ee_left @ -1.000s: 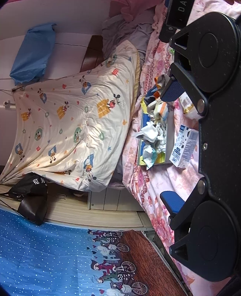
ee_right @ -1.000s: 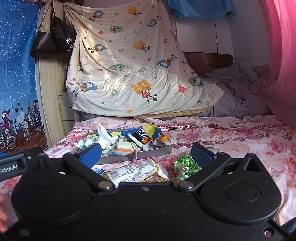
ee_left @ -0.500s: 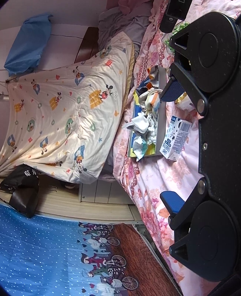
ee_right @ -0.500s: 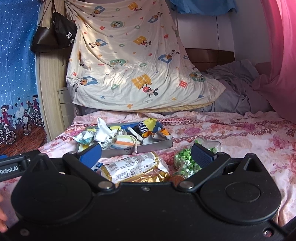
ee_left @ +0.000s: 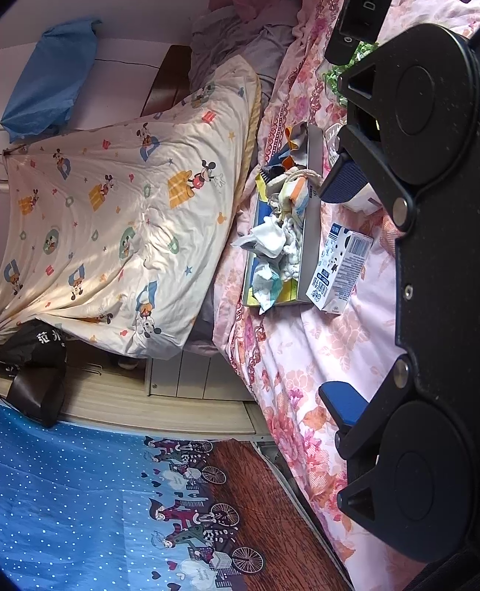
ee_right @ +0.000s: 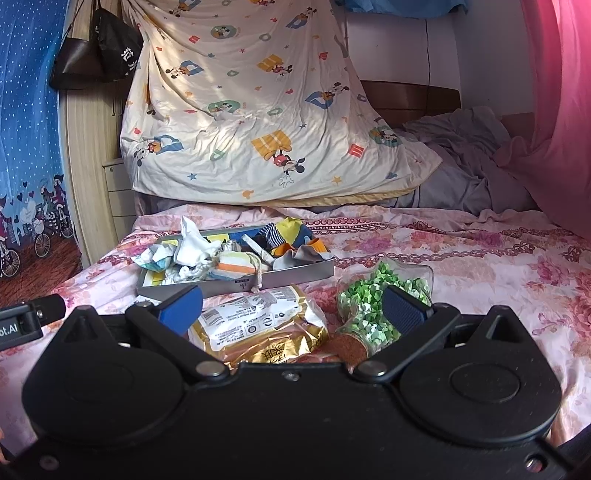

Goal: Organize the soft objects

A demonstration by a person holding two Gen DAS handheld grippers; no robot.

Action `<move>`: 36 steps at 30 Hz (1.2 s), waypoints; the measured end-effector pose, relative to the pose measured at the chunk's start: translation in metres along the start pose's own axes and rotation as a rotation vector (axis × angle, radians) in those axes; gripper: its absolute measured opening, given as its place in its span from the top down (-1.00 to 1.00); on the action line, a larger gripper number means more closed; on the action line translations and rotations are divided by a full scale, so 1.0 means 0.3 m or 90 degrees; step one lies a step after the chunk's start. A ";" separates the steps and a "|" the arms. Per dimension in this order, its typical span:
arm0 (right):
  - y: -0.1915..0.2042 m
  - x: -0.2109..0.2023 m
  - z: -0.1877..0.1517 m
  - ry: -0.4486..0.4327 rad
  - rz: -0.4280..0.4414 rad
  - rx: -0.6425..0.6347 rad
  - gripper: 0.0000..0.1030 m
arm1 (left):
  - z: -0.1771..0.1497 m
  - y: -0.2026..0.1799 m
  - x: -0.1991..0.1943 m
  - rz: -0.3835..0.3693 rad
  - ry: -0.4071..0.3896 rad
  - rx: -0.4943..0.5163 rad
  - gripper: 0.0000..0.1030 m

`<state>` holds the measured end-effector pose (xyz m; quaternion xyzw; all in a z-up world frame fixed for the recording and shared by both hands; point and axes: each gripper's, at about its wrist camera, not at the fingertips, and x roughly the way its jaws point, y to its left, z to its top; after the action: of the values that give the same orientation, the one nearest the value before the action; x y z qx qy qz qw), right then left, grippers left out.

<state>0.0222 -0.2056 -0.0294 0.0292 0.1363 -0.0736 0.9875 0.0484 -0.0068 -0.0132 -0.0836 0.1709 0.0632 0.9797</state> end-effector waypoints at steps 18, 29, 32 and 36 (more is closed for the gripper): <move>0.006 0.021 -0.017 0.006 0.002 -0.011 -0.99 | -0.008 -0.012 -0.001 0.000 0.006 0.007 -0.98; 0.009 0.024 -0.020 0.006 0.006 -0.015 -0.99 | -0.008 -0.013 -0.002 0.000 0.006 0.007 -0.98; 0.009 0.023 -0.020 0.006 0.006 -0.015 -0.99 | -0.008 -0.015 -0.002 0.000 0.006 0.007 -0.98; 0.011 0.022 -0.020 0.006 0.005 -0.015 -0.99 | -0.008 -0.014 -0.002 0.000 0.006 0.007 -0.98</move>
<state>0.0275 -0.2028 -0.0368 0.0186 0.1416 -0.0678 0.9874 0.0476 -0.0115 -0.0144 -0.0787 0.1759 0.0621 0.9793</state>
